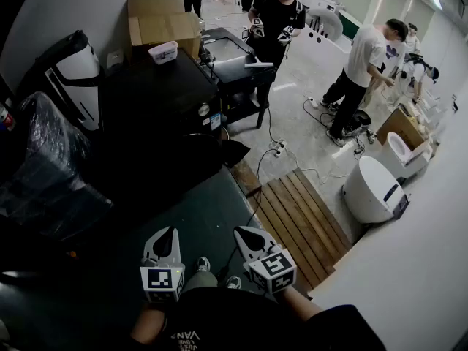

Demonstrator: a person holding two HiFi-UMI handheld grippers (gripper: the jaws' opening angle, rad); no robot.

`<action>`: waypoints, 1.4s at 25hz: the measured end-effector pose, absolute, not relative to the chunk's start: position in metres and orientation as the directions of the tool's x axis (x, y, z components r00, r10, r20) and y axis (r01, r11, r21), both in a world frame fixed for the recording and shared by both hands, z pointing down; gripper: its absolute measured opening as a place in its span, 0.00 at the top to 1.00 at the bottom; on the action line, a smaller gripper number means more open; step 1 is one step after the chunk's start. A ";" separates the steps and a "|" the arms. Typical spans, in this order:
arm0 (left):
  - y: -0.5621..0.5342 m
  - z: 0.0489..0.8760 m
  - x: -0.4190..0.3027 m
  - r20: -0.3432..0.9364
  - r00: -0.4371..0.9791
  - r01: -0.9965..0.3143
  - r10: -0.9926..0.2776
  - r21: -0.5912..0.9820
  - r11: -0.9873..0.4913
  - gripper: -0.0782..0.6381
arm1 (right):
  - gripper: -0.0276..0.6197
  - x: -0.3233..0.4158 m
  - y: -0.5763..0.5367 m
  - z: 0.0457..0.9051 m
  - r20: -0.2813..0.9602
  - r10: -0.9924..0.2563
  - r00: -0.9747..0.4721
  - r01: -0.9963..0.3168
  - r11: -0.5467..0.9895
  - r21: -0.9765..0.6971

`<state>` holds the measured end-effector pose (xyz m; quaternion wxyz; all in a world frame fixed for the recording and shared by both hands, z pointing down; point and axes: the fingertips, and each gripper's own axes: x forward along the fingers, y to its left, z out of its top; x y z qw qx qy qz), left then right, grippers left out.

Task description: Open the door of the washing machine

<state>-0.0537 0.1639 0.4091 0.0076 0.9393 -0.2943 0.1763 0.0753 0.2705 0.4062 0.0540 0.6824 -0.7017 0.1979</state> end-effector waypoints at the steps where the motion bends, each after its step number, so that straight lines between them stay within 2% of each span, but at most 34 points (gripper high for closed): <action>1: 0.165 0.406 -0.053 0.333 0.767 -0.552 -0.548 -0.091 -0.829 0.87 | 0.95 0.076 0.271 0.406 0.339 -0.939 -0.063 -0.979 -0.008 -0.204; 12: 0.172 0.402 -0.052 0.322 0.771 -0.545 -0.549 -0.114 -0.831 0.87 | 0.95 0.076 0.276 0.404 0.315 -0.947 -0.061 -0.980 -0.004 -0.201; 20: 0.145 0.407 -0.043 0.325 0.776 -0.533 -0.541 -0.121 -0.837 0.86 | 0.95 0.094 0.253 0.404 0.297 -0.955 0.021 -0.985 -0.070 -0.156; 22: 0.131 0.413 -0.039 0.318 0.783 -0.525 -0.535 -0.122 -0.842 0.86 | 0.84 0.097 0.241 0.406 0.305 -0.952 0.026 -0.983 -0.080 -0.166; 26: 0.103 0.417 -0.027 0.348 0.807 -0.466 -0.477 -0.120 -0.876 0.85 | 0.76 0.100 0.207 0.413 0.308 -0.950 0.044 -0.979 -0.103 -0.177; 27: 0.095 0.418 -0.024 0.359 0.815 -0.445 -0.456 -0.117 -0.888 0.81 | 0.73 0.101 0.198 0.414 0.313 -0.948 0.050 -0.978 -0.111 -0.178; 28: 0.087 0.419 -0.019 0.367 0.823 -0.423 -0.433 -0.113 -0.899 0.72 | 0.72 0.102 0.187 0.415 0.322 -0.945 0.056 -0.977 -0.118 -0.177; 29: 0.078 0.421 -0.015 0.374 0.831 -0.400 -0.412 -0.112 -0.910 0.68 | 0.70 0.104 0.177 0.417 0.330 -0.942 0.062 -0.977 -0.125 -0.173; 35: 0.018 0.426 -0.003 0.404 0.853 -0.301 -0.331 -0.138 -0.944 0.65 | 0.66 0.109 0.116 0.424 0.351 -0.930 0.111 -0.975 -0.171 -0.144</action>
